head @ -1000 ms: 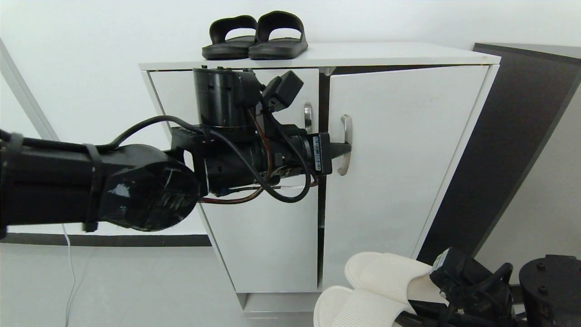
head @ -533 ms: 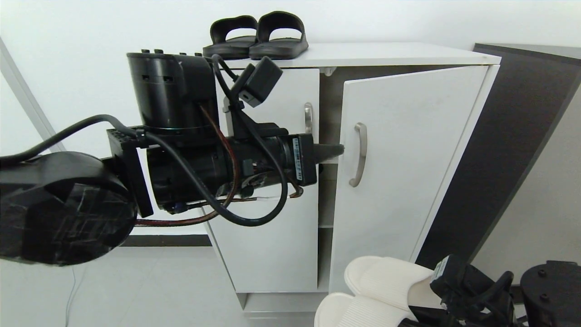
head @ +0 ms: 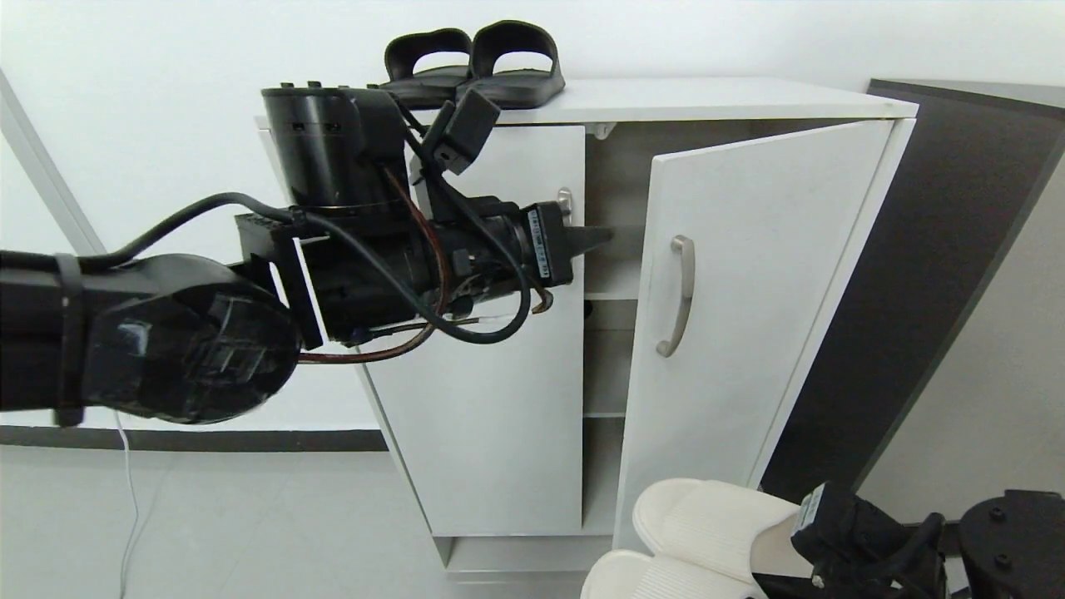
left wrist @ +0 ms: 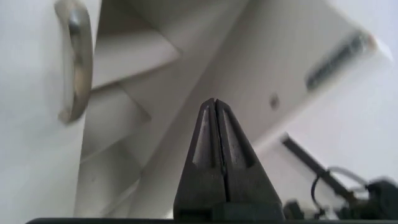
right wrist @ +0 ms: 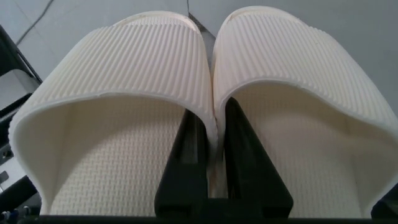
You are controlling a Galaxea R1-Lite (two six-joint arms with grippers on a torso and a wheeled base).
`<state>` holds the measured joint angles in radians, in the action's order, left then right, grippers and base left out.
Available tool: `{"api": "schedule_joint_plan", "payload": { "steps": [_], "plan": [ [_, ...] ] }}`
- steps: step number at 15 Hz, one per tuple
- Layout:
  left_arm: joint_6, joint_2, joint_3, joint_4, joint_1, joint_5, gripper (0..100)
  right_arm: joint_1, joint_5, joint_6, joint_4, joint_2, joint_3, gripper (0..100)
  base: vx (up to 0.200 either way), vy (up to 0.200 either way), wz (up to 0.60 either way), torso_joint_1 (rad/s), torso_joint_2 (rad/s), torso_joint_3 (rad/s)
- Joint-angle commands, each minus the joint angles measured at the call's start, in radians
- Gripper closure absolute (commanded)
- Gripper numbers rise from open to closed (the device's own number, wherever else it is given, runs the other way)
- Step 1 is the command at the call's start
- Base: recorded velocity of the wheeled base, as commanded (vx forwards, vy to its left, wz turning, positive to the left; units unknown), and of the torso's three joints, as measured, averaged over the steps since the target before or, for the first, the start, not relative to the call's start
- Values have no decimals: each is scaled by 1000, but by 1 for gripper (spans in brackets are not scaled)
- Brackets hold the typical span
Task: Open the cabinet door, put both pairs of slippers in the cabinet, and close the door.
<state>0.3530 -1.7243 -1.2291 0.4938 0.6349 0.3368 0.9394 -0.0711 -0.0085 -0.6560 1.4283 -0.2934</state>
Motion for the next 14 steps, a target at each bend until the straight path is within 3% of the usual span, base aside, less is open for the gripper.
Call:
{"api": "schedule_joint_plan", "payload": {
  "steps": [1,6,9,11,14],
  "plan": [
    [14,-106,-62,45,3,-1,100,1,7,-8,-1,-3,8,100,0,0,0,0,0,0],
    [41,-187,-110,98,5,-19,100,35,22,-8,-1,-3,23,100,0,0,0,0,0,0],
    [41,-207,-110,117,16,-21,100,42,22,-7,-1,-3,31,100,-200,0,0,4,4,2],
    [41,-212,-99,147,54,-53,100,45,22,-7,-1,-3,33,100,-200,0,0,-2,0,2],
    [37,-205,-47,252,163,-99,100,45,22,-7,-1,-3,33,100,-200,0,0,4,2,5]
  ]
}}
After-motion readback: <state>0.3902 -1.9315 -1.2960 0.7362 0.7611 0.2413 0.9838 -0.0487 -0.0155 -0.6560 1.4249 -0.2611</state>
